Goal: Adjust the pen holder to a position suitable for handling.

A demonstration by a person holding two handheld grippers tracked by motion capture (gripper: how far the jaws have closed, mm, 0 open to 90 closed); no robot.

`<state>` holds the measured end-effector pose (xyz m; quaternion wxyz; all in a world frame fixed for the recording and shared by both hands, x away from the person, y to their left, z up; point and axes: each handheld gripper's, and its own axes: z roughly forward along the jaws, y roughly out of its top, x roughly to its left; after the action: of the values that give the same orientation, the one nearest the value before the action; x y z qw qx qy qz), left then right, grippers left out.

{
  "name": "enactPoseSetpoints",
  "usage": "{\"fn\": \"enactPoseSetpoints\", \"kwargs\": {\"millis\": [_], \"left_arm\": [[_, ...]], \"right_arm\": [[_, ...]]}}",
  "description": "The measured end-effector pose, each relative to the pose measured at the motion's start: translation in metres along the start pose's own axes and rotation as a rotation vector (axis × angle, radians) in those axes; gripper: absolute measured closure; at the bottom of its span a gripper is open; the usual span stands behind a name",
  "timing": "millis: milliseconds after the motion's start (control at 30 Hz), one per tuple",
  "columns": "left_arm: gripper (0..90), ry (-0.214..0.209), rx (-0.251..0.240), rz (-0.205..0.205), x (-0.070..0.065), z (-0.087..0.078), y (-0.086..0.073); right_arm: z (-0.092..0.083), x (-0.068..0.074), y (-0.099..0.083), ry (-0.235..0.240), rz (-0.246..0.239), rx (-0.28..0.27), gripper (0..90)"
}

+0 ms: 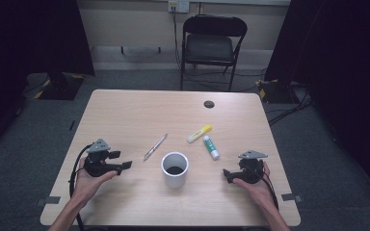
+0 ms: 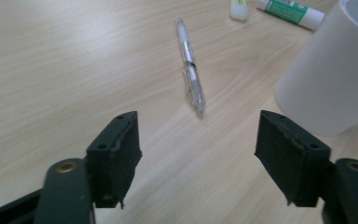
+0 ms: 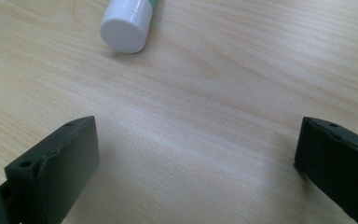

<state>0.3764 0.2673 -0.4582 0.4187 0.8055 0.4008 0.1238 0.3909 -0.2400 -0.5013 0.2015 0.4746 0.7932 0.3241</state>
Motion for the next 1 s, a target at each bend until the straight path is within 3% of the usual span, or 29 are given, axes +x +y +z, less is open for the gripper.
{"fn": "enactPoseSetpoints", "kwargs": {"millis": [100,133,233,367,533,567,600,633,767,800,867,933,1000], "left_arm": [[21.3,0.018,0.016,0.0,0.002,-0.001,-0.007],[19.8,0.024,0.048,-0.001,0.003,-0.001,-0.011],[16.2,0.051,0.046,0.013,0.005,-0.004,-0.017],[16.0,0.076,0.075,-0.017,0.009,-0.005,-0.027],[16.1,0.106,0.074,-0.028,0.011,-0.006,-0.035],[16.0,0.124,0.08,-0.017,0.01,-0.006,-0.038],[16.1,0.124,0.08,-0.017,0.01,-0.006,-0.038],[16.1,0.126,0.116,-0.005,0.009,-0.002,-0.041],[16.1,0.139,0.137,0.007,0.01,0.001,-0.042],[15.8,0.145,0.13,-0.001,0.01,0.002,-0.042],[15.7,0.174,0.121,0.022,0.01,0.004,-0.044],[14.5,0.172,0.106,0.026,0.011,0.005,-0.044],[14.1,0.171,0.095,0.03,0.011,0.006,-0.045]], "right_arm": [[0.0,0.0,0.0,0.0,-0.001,-0.001,0.0],[0.0,0.0,0.0,0.0,-0.001,-0.001,0.0],[0.0,0.0,0.0,0.001,-0.001,-0.001,0.0],[0.0,0.0,0.0,0.0,-0.001,-0.002,0.0],[0.0,0.001,0.001,0.012,-0.002,-0.014,4.0],[-0.002,0.001,0.002,0.02,-0.006,-0.019,15.8],[-0.003,0.0,0.002,0.025,-0.01,-0.027,19.0],[-0.004,0.0,0.003,0.037,-0.007,-0.028,17.7],[-0.004,0.0,0.003,0.036,-0.004,-0.022,16.5],[-0.005,0.0,0.002,0.034,-0.004,-0.021,18.3],[-0.005,0.0,0.002,0.038,0.003,-0.021,20.0],[-0.008,-0.001,0.004,0.048,0.012,-0.039,27.5],[-0.008,-0.002,0.004,0.052,0.011,-0.037,27.9]]}}
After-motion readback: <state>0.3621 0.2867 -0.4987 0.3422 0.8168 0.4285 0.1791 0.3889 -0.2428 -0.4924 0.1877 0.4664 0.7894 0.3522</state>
